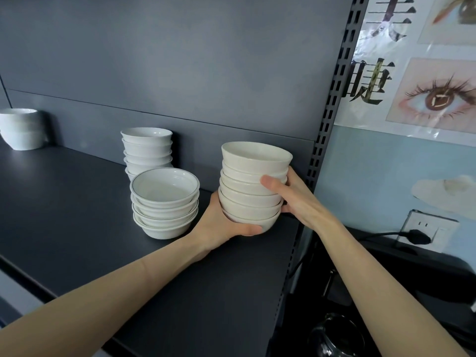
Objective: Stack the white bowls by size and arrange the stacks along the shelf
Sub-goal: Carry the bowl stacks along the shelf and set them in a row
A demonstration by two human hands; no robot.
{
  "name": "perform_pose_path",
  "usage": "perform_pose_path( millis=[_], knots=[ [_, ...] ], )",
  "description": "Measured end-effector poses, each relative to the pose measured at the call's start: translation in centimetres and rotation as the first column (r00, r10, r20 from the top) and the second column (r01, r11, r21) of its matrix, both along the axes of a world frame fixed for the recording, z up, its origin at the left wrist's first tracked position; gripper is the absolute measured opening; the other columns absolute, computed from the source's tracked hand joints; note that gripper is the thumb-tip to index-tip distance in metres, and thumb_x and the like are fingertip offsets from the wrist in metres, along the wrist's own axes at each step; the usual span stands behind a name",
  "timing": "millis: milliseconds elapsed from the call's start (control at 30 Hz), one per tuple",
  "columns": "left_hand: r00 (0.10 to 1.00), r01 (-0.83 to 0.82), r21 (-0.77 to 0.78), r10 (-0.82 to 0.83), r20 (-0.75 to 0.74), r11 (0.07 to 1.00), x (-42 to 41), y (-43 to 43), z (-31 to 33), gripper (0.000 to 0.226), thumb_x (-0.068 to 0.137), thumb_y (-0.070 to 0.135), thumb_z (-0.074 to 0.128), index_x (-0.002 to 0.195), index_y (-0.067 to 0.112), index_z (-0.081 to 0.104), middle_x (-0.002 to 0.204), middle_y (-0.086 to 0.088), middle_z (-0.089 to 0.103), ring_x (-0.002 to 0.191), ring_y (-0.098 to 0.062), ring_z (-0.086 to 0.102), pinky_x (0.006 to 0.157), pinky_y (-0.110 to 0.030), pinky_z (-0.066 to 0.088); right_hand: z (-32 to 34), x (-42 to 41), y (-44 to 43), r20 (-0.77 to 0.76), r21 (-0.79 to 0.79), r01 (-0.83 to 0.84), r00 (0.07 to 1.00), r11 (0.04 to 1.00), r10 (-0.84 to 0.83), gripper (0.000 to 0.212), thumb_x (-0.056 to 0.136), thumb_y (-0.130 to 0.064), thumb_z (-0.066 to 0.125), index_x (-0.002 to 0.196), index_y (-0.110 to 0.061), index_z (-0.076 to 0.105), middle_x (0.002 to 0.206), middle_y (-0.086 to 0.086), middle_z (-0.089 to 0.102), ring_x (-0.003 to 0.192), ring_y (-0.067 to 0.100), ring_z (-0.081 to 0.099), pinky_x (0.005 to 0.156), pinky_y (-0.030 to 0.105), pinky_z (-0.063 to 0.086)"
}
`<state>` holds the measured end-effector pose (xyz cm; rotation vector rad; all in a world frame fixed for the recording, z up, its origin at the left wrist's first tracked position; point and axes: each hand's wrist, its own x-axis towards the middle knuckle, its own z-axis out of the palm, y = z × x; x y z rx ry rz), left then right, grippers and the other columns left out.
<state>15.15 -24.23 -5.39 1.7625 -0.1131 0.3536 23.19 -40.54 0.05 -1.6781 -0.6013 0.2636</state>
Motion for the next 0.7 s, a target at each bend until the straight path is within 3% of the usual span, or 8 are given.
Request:
perform_pose_path(
  millis=[100, 333, 500, 633, 700],
  knots=[
    [1.0, 0.016, -0.008, -0.016, 0.017, 1.0, -0.9, -0.9, 0.9, 0.091, 0.056, 0.003, 0.091, 0.134, 0.019, 0.046, 0.123, 0.005, 0.066, 0.114, -0.009, 0.062, 0.089, -0.022, 0.053, 0.4, -0.8, -0.8, 0.002, 0.018, 0.024, 1.0, 1.0, -0.024, 0.087, 0.061, -0.056, 0.078, 0.135, -0.029, 0.041, 0.122, -0.011, 0.06, 0.114, 0.013, 0.058, 0.089, 0.047, 0.054],
    [0.998, 0.041, -0.008, -0.041, 0.045, 0.999, -4.1, -3.9, 3.1, 0.085, 0.058, 0.004, 0.09, 0.132, 0.019, 0.049, 0.12, 0.005, 0.067, 0.11, -0.008, 0.064, 0.081, -0.019, 0.054, 2.9, -4.3, -3.9, 0.095, 0.003, 0.062, 0.994, 0.998, -0.062, 0.094, 0.05, -0.065, 0.073, 0.131, -0.03, 0.042, 0.12, -0.013, 0.061, 0.11, 0.01, 0.06, 0.084, 0.047, 0.055],
    [0.995, 0.04, 0.006, -0.041, 0.092, 0.999, -7.5, -5.4, 5.0, 0.078, 0.059, 0.004, 0.089, 0.126, 0.022, 0.053, 0.114, 0.009, 0.069, 0.104, -0.002, 0.065, 0.078, -0.014, 0.052, 4.9, -7.8, -5.4, 0.16, 0.022, 0.068, 0.985, 0.997, -0.071, 0.079, 0.06, -0.059, 0.07, 0.128, -0.028, 0.044, 0.113, -0.015, 0.062, 0.102, 0.009, 0.062, 0.074, 0.04, 0.055],
    [0.991, 0.033, 0.002, -0.033, 0.126, 0.999, -10.6, -5.0, 6.4, 0.075, 0.06, 0.005, 0.089, 0.124, 0.021, 0.055, 0.113, 0.008, 0.07, 0.104, -0.004, 0.066, 0.081, -0.019, 0.054, 6.6, -10.7, -5.1, 0.213, 0.009, 0.041, 0.976, 0.999, -0.042, 0.088, 0.049, -0.068, 0.07, 0.124, -0.03, 0.046, 0.112, -0.014, 0.065, 0.099, 0.009, 0.064, 0.069, 0.038, 0.056],
    [0.99, 0.01, -0.011, -0.008, 0.143, 1.0, -12.2, -4.4, 7.0, 0.073, 0.059, 0.007, 0.09, 0.12, 0.024, 0.056, 0.11, 0.01, 0.071, 0.102, -0.003, 0.066, 0.081, -0.019, 0.054, 7.7, -12.3, -4.5, 0.24, 0.003, 0.012, 0.971, 1.0, -0.012, 0.071, 0.056, -0.065, 0.073, 0.116, -0.035, 0.05, 0.105, -0.017, 0.068, 0.094, 0.004, 0.066, 0.066, 0.035, 0.056]
  ],
)
